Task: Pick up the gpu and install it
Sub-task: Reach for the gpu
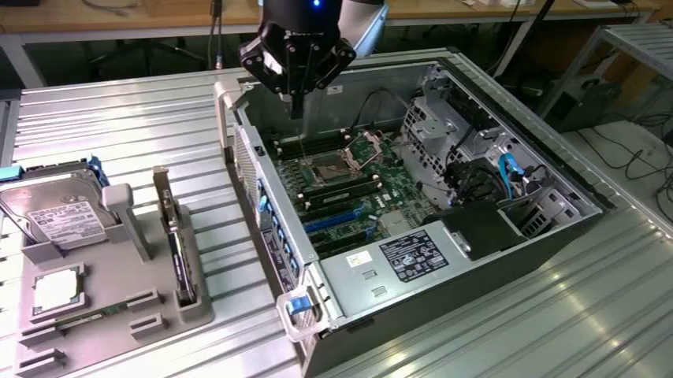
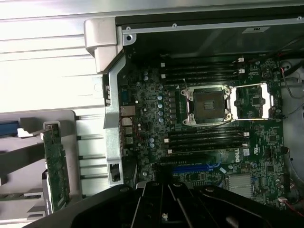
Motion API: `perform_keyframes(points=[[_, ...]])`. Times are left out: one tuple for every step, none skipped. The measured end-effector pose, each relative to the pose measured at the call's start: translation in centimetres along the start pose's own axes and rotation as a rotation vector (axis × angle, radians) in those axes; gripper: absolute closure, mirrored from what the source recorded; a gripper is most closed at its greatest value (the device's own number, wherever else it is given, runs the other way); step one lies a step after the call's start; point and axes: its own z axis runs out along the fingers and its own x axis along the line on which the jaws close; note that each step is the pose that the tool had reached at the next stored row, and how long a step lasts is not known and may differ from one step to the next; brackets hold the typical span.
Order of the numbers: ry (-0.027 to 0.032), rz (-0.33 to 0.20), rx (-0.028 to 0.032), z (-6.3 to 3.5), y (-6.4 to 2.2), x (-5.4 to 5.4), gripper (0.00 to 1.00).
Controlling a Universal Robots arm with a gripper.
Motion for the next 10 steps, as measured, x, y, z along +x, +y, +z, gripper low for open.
perform_keyframes(points=[[0.0, 0.0, 0.0, 0.0, -0.01, 0.1, 0.89], [0.0, 0.0, 0.0, -0.01, -0.02, 0.3, 0.89], [0.0, 0.0, 0.0, -0.01, -0.03, 0.4, 0.89], [0.0001, 0.0, 0.0001, -0.02, -0.04, 0.5, 0.89], [0.0, 0.0, 0.0, -0.02, -0.05, 0.7, 0.89], [0.0, 0.0, 0.0, -0.02, -0.06, 0.8, 0.89], [0.0, 0.0, 0.0, -0.03, -0.07, 1.0, 0.89], [0.0, 0.0, 0.0, -0.03, -0.09, 1.2, 0.89], [0.0, 0.0, -0.0001, -0.04, -0.11, 1.5, 0.89], [0.0, 0.0, -0.0001, -0.04, -0.12, 1.6, 0.89]])
